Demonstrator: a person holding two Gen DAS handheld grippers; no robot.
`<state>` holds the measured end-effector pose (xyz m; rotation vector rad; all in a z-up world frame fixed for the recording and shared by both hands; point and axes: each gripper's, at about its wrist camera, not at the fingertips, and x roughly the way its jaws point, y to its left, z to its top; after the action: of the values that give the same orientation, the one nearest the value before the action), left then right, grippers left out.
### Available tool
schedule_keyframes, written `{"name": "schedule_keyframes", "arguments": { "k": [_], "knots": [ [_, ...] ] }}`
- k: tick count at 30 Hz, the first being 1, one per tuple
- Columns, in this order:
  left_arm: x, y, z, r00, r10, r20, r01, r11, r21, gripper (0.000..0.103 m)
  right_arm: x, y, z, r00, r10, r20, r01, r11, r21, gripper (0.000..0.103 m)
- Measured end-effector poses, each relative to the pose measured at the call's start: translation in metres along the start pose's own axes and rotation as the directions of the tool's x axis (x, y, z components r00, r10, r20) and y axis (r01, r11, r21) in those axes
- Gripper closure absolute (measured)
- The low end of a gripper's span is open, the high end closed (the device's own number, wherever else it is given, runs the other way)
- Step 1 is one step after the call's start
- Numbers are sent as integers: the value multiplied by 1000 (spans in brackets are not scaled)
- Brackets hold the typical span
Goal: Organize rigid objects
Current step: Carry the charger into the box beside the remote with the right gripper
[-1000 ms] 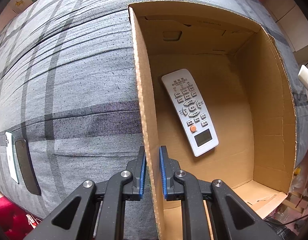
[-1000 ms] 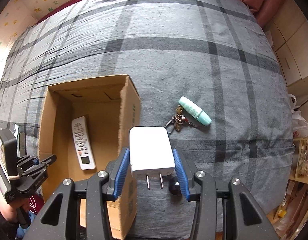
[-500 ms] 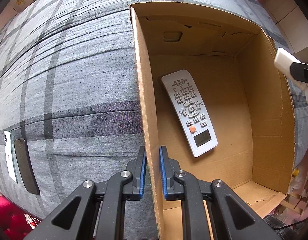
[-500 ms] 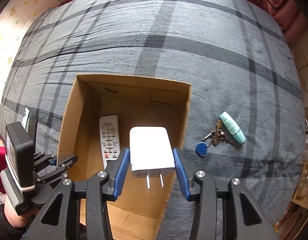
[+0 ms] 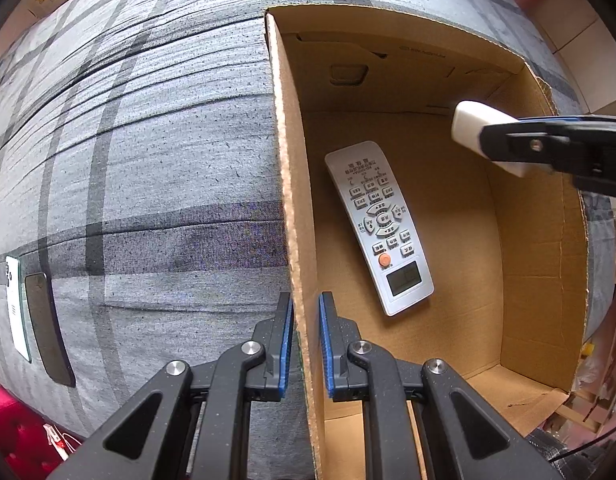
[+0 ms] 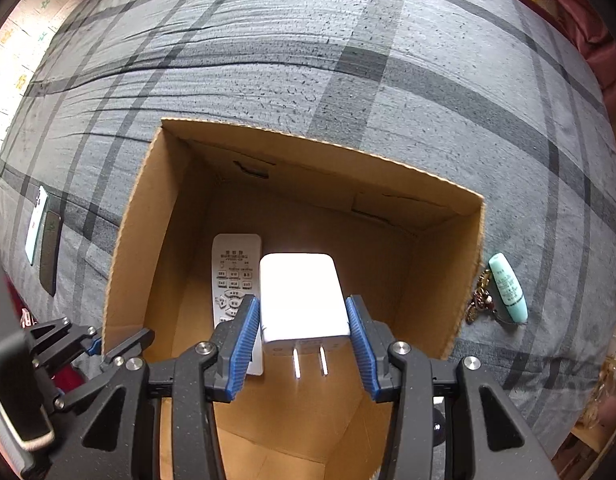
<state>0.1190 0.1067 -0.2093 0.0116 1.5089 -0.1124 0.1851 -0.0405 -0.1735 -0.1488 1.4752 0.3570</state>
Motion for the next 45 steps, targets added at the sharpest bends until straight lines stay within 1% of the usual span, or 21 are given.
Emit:
{"name": "schedule_keyframes", "arguments": {
  "k": [4, 11, 19, 24, 34, 35, 37, 45],
  "knots": [
    [0, 2, 1, 1000, -7, -4, 7, 1000, -9, 90, 18, 3, 9, 1000, -10, -15, 10, 1000, 3, 55],
    [1, 4, 2, 1000, -7, -7, 7, 1000, -12, 90, 45, 9, 20, 999, -43, -34, 42, 999, -32, 55],
    [2, 6, 2, 1000, -10, -9, 9, 1000, -16, 90, 63, 14, 27, 996, -85, -24, 84, 995, -57, 55],
    [1, 9, 3, 1000, -13, -10, 13, 1000, -16, 90, 77, 18, 28, 996, -75, -46, 72, 995, -63, 55],
    [0, 6, 2, 1000, -8, -7, 8, 1000, -19, 90, 83, 13, 26, 996, -63, -58, 59, 996, -63, 56],
    [0, 6, 2, 1000, -7, -7, 7, 1000, -19, 90, 83, 14, 21, 997, -60, -57, 56, 996, -62, 56],
    [0, 6, 2, 1000, -5, -6, 5, 1000, -18, 90, 81, 12, 22, 997, -60, -48, 57, 996, -62, 56],
    [1, 4, 2, 1000, 4, -9, -5, 1000, -15, 90, 63, 8, 17, 999, -43, -16, 42, 997, -58, 47]
  ]
}}
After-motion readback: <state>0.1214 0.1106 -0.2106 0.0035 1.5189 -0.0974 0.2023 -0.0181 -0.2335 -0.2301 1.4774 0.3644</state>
